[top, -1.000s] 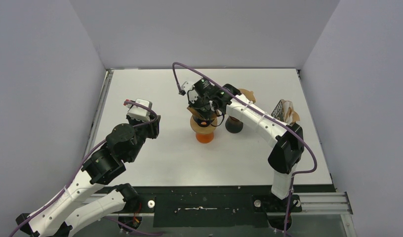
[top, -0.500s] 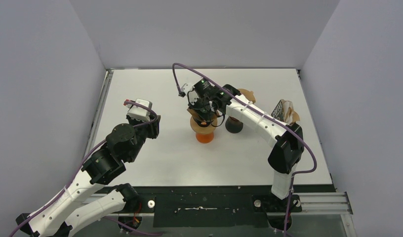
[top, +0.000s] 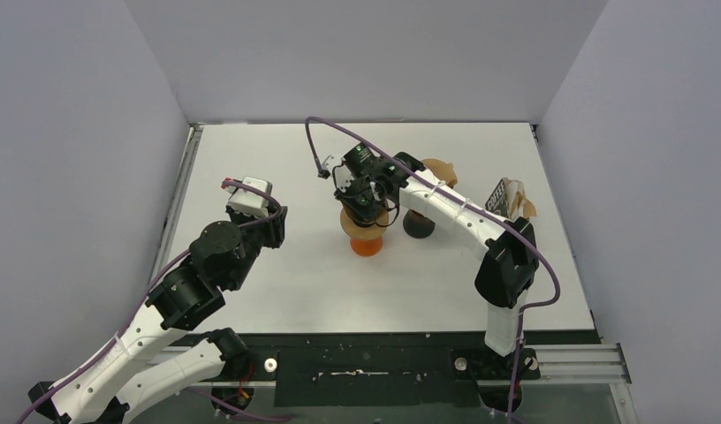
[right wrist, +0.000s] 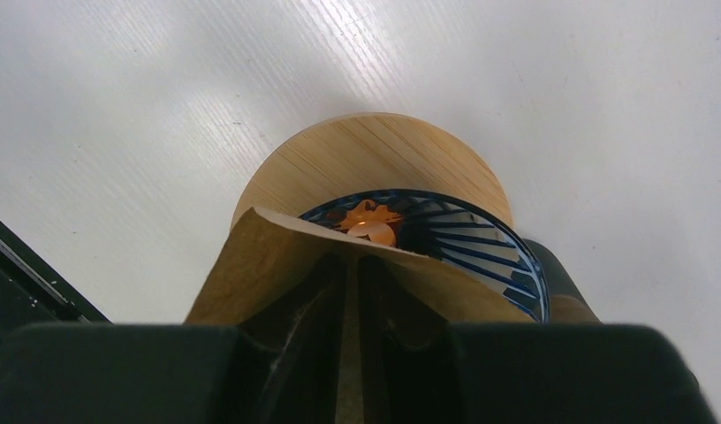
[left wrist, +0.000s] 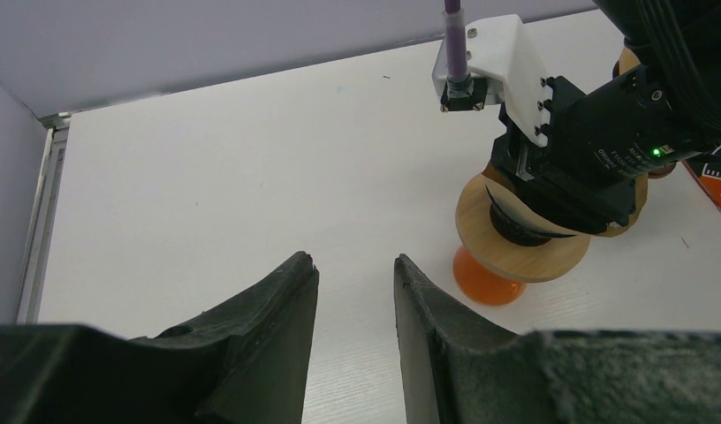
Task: Place the coffee filter in the dripper
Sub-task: Place the coffee filter in the coffee dripper.
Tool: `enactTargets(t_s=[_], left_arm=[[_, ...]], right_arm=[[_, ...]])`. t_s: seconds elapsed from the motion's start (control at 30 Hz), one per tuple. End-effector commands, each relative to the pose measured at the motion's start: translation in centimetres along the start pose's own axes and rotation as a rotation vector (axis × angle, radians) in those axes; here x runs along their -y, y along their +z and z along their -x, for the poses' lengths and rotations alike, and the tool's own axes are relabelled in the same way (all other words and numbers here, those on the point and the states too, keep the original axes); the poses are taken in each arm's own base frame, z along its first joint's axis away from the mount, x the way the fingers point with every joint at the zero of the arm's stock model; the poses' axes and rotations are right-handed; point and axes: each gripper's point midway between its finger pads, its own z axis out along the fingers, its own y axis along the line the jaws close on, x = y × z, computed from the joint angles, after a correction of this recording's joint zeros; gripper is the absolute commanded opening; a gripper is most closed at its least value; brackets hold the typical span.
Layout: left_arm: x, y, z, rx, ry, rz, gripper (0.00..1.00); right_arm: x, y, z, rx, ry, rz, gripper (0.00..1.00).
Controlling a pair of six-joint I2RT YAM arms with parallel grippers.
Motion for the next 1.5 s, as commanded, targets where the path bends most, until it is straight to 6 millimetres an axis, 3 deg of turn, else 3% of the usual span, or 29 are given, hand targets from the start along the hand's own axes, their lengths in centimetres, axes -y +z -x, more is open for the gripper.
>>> enactTargets(t_s=[0.0, 0.23, 0.53, 1.13, 1.47], left_arm=[[0.0, -0.1, 1.4, 0.048, -0.029, -0.005, 0.35], [0.0, -0.1, 1.4, 0.048, -0.029, -0.006, 0.35], [0.0, -0.1, 1.3, 0.046, -0.027, -0.004, 0.35], [0.0, -0.1, 1.3, 0.046, -0.026, -0.005, 0.35], [0.1, -0.1, 1.2, 0.044, -0.025, -0.006, 0.35]], right_arm=[[0.2, -0.4, 0.5, 0.016, 0.009, -0.009, 0.15], [0.4, 0.1, 0.0, 0.003, 0.017, -0.014, 0.21], [0.5, 0.9, -0.8, -0.016, 0.033, 0.000, 0.21], [0.5, 1.9, -1.0, -0.039, 0.039, 0.019, 0.08], [1.0, 0.6, 0.3, -0.003, 0.048, -0.010, 0.00]])
